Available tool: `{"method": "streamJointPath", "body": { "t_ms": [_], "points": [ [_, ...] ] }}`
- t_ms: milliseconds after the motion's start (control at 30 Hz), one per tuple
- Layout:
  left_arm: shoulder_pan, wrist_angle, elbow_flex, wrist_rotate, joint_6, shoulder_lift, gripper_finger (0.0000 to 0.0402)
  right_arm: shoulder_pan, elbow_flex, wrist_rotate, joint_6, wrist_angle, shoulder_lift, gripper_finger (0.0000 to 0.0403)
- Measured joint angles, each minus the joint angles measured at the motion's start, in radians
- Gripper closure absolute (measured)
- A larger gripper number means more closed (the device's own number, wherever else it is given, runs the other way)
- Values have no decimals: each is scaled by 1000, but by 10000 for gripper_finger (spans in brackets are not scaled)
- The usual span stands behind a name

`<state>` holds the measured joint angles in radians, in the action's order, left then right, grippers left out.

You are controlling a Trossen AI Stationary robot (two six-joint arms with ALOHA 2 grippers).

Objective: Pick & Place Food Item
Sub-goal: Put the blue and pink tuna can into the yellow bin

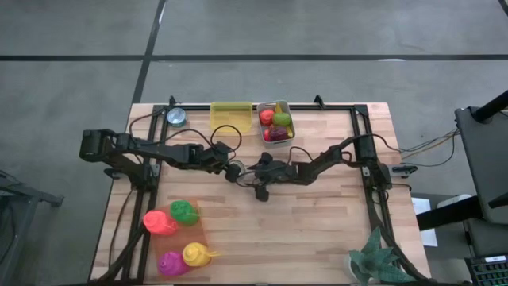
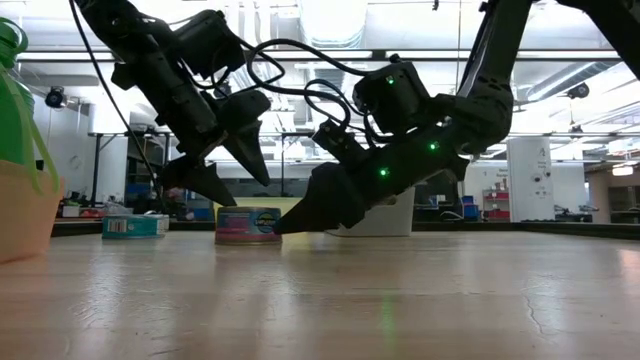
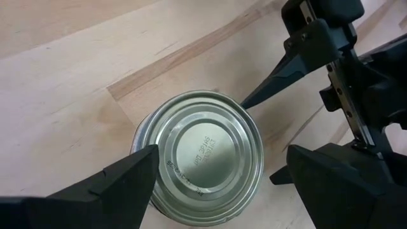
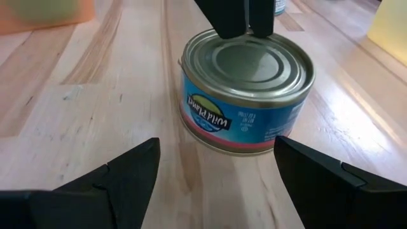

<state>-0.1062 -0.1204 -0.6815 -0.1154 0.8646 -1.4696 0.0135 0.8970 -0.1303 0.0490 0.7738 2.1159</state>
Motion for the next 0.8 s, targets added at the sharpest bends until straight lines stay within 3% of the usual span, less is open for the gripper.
{"method": "streamJointPath", "body": {
  "t_ms": [800],
  "points": [
    [0,19,2,3,-3,-1,48,0,-1,-1,-27,-1,-2,97]
  ]
}}
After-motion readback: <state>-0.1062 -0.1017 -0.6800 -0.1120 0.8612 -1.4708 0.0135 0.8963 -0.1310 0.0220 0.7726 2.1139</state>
